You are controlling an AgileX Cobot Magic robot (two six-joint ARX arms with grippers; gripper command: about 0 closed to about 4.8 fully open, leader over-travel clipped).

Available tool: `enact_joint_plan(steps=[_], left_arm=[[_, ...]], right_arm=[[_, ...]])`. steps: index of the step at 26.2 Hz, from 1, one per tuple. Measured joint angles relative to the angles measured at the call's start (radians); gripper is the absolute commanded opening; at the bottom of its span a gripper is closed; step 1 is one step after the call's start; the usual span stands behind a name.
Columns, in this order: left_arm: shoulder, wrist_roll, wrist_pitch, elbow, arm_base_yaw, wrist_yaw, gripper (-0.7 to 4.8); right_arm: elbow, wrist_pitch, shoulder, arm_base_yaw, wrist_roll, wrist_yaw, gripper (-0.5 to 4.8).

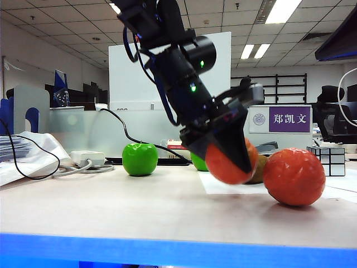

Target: Put the same fruits together.

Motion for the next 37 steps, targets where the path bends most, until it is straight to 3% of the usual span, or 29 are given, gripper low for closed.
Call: enact_joint_plan(steps=[8, 11, 12, 14, 15, 37], left_arm=[[0.030, -0.017, -0.004, 0.000, -0.001, -0.001, -0.01], [0.030, -0.017, -0.004, 0.000, -0.001, 0.009, 2.89], [0.030, -0.018, -0.002, 0.000, -0.001, 0.013, 3.17], [0.030, -0.018, 0.003, 0.000, -0.002, 0.016, 4.54], [0.030, -0.019, 0.003, 0.000, -0.002, 0.017, 4.79], [-0.006, -0.029, 0.011, 0.000, -0.001, 0.019, 4.79]], right_arm=[[0.000, 0.000, -0.005, 0.000, 0.000, 0.000, 0.22], [0.000, 0.000, -0.005, 0.000, 0.000, 0.000, 0.22], [0.000, 0.000, -0.005, 0.000, 0.000, 0.000, 0.22], [0.000, 0.000, -0.005, 0.000, 0.000, 0.000, 0.22], [0.000, 0.000, -0.005, 0.000, 0.000, 0.000, 0.22], [0.000, -0.002, -0.005, 0.000, 0.000, 0.000, 0.22]])
